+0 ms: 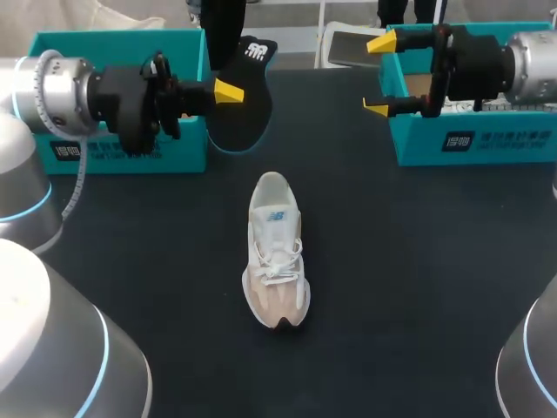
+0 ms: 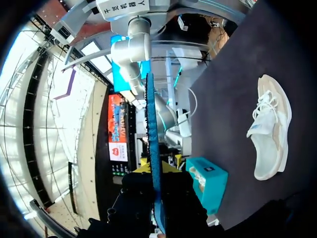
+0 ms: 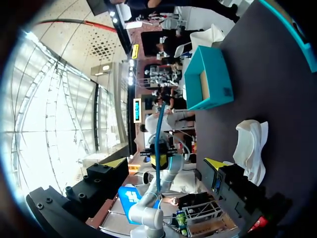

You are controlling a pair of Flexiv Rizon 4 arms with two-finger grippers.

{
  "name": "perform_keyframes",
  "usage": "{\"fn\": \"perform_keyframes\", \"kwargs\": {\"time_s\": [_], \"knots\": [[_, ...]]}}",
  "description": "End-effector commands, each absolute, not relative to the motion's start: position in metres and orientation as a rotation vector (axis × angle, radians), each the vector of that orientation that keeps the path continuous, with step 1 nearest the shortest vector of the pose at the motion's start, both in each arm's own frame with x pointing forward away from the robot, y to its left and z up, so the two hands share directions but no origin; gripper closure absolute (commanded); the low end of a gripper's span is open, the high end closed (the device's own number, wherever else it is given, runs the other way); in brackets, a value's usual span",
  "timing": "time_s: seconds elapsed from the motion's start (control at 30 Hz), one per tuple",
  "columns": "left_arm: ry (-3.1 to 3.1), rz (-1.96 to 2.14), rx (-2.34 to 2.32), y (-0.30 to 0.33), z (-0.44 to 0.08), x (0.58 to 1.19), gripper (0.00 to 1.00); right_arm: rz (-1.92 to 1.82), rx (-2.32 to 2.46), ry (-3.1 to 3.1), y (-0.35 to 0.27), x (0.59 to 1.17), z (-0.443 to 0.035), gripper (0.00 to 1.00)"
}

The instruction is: Take the shoe out of the shoebox, open the shoe tongue, remove and reinsert the insole, then place the shoe into the shoebox

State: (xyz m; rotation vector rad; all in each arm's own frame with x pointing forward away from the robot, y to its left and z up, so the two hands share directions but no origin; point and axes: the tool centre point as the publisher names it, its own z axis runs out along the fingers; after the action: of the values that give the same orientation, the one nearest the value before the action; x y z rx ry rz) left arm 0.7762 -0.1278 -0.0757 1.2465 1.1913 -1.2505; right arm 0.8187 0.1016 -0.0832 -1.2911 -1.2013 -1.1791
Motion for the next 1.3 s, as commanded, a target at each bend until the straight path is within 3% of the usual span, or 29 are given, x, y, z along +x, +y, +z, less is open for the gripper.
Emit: {"fn": "perform_keyframes", "kwargs": {"time_s": [0.03, 0.9, 1.3], "knots": [[1.445, -1.393, 1.147, -0.125, -0.069, 0.768, 1.0, -1.177, -1.296, -1.203, 0.102, 0.818, -0.083, 0.0], [2.151, -2.211, 0.342, -0.109, -0.073, 0.749, 1.0, -1.177, -1.296, -1.203, 0.102, 0.818, -0.083, 0.0], [2.21, -2.189, 0.263, -0.109, -0.073, 0.751, 1.0, -1.177, -1.296, -1.203, 0.102, 0.818, -0.083, 0.0]]}}
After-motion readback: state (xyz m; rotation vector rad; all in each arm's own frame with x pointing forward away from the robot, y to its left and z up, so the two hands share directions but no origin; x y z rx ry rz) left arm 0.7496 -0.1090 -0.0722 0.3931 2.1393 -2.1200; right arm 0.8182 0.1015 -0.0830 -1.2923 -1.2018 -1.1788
